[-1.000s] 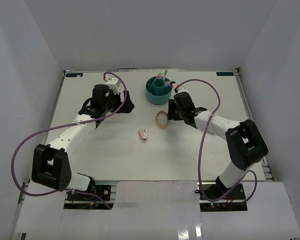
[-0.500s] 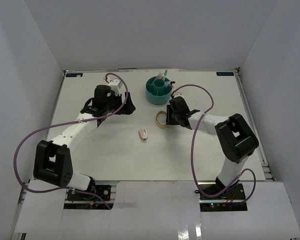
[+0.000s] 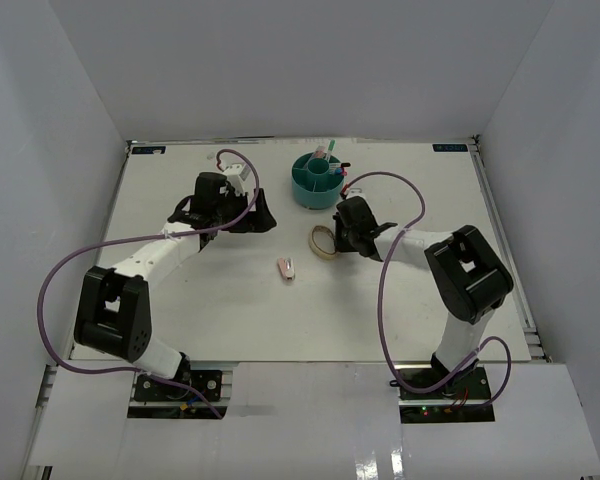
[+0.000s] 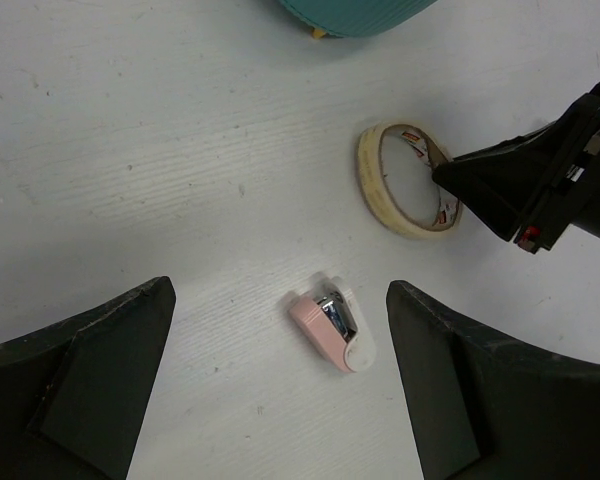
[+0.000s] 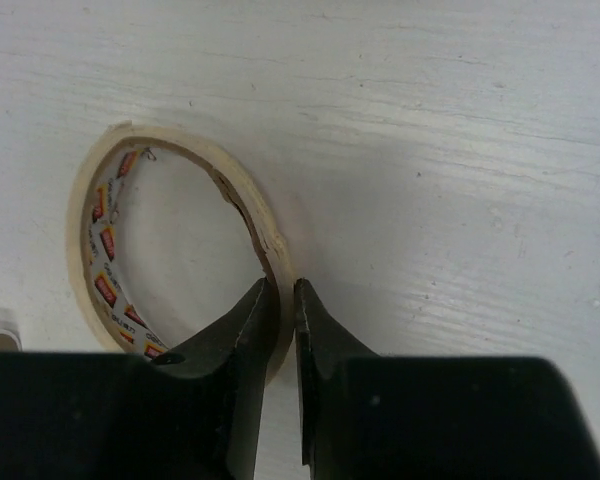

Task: Sort the stationery into containers
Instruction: Pick up the stationery from the center of the board.

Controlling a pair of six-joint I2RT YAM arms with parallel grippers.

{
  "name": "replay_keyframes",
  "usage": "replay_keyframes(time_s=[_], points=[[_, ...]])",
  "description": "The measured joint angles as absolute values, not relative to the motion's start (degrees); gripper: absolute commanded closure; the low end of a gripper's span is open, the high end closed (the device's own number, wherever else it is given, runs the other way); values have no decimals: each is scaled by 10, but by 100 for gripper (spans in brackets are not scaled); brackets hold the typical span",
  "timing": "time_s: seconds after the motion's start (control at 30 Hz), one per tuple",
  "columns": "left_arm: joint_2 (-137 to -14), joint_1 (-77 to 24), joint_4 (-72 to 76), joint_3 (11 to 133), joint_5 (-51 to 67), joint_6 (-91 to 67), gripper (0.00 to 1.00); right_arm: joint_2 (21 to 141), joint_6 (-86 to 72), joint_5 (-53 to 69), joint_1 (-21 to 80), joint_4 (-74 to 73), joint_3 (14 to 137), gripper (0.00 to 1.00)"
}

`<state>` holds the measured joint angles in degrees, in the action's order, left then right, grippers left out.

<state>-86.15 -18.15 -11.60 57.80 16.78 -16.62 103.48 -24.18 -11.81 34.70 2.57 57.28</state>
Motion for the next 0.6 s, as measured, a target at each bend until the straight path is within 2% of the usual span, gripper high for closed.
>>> replay_keyframes(time_s=[0.1, 0.43, 0.6], points=[[-862, -184, -116, 579, 181, -171, 2, 1023, -233, -117, 348, 45, 552, 92], [-879, -249, -116, 603, 223, -239, 2, 840, -163, -42, 362, 141, 420, 92], [-879, -270, -116, 622, 247, -282, 2, 777, -144, -15, 366, 194, 395, 92]])
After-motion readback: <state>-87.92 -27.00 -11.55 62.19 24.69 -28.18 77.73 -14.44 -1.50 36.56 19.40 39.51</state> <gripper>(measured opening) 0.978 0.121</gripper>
